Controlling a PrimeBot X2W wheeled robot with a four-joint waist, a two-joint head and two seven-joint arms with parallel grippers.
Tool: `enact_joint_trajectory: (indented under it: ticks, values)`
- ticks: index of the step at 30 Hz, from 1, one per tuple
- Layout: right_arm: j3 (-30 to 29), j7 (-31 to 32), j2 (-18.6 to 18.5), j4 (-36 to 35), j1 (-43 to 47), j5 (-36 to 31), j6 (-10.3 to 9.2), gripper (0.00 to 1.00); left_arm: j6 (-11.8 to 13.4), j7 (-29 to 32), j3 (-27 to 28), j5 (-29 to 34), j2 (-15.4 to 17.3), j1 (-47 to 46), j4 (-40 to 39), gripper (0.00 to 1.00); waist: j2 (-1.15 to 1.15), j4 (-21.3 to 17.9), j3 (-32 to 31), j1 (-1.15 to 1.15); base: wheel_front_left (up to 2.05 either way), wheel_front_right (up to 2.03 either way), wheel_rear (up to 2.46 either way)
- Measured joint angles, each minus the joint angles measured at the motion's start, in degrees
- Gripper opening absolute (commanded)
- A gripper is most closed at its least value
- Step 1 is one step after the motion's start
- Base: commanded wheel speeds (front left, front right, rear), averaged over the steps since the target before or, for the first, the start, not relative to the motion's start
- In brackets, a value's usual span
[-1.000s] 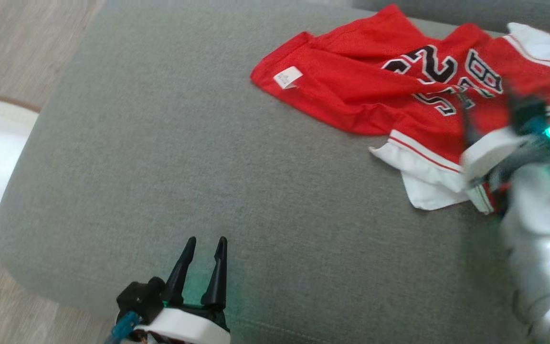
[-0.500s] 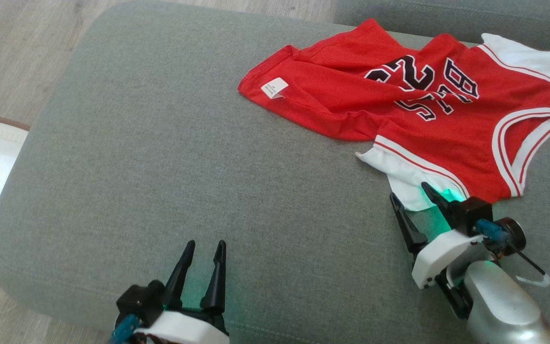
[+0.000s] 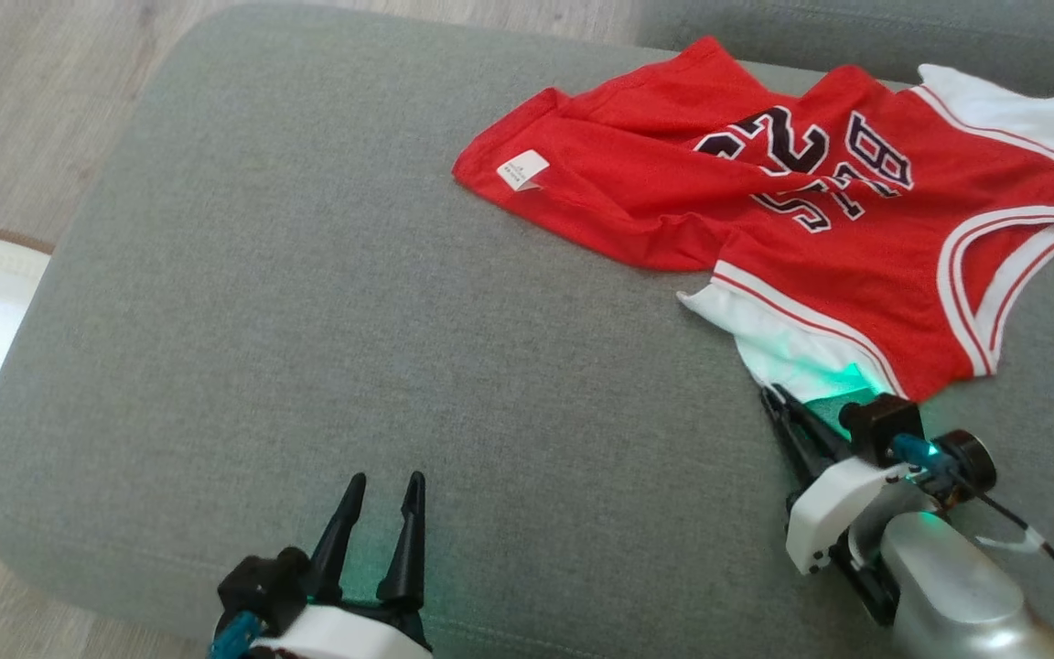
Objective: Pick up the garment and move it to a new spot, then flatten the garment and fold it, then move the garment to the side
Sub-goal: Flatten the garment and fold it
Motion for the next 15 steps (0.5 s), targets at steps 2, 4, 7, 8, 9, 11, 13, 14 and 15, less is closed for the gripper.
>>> enact_joint_trajectory:
  ticks: [2,4,7,8,9,11,13,14,15]
  values:
    - [0.47,0.01,-0.01,0.37,0.11,-0.01,0.00,0.00,0.00,0.00,0.23,0.01,0.01,0.02,0.34,1.00,0.00,-0.39,-0.63,0.00,0.00,0.00,0.00]
    - [0.45,0.02,0.07,0.34,0.77,-0.01,0.00,0.00,0.00,0.00,0.42,0.02,0.01,0.12,0.59,1.00,0.00,-0.96,-1.52,0.00,0.00,0.00,0.00]
    - [-1.19,0.29,0.05,-0.75,3.69,-0.02,0.00,0.00,0.00,0.00,0.97,0.29,0.01,1.27,0.76,1.00,0.00,-2.23,-3.20,0.00,0.00,0.00,0.00]
    - [-1.94,0.29,-0.03,-1.27,5.09,-0.04,0.00,0.00,0.00,0.00,1.34,0.58,0.01,1.96,0.97,1.00,0.00,-2.77,-3.82,0.00,0.00,0.00,0.00]
    - [-2.92,0.29,-0.12,-1.79,6.59,-0.13,0.00,0.00,0.00,0.00,1.72,0.70,0.02,2.72,1.09,1.00,0.00,-3.37,-4.45,0.00,0.00,0.00,0.00]
    - [-4.60,0.30,-0.52,-2.89,9.46,-0.47,0.00,0.00,0.01,0.00,2.03,0.78,0.03,3.85,1.29,1.00,0.00,-4.56,-5.80,0.00,0.00,0.00,0.00]
    - [-6.30,0.47,-0.92,-4.02,12.11,-0.54,0.00,0.00,0.00,0.00,2.14,0.78,0.04,4.53,1.26,1.00,0.00,-5.95,-7.06,-0.01,0.00,0.00,0.00]
    - [-6.92,0.58,-1.14,-4.59,13.28,-0.71,0.00,0.00,0.00,0.00,2.16,0.78,0.04,4.69,1.27,1.00,0.00,-6.68,-7.54,-0.01,0.00,0.00,0.00]
    - [-7.66,0.60,-1.35,-5.27,14.36,-1.07,0.00,0.00,0.00,0.00,2.19,0.78,0.04,4.68,1.25,1.00,0.00,-7.42,-8.00,-0.01,0.00,0.00,0.00]
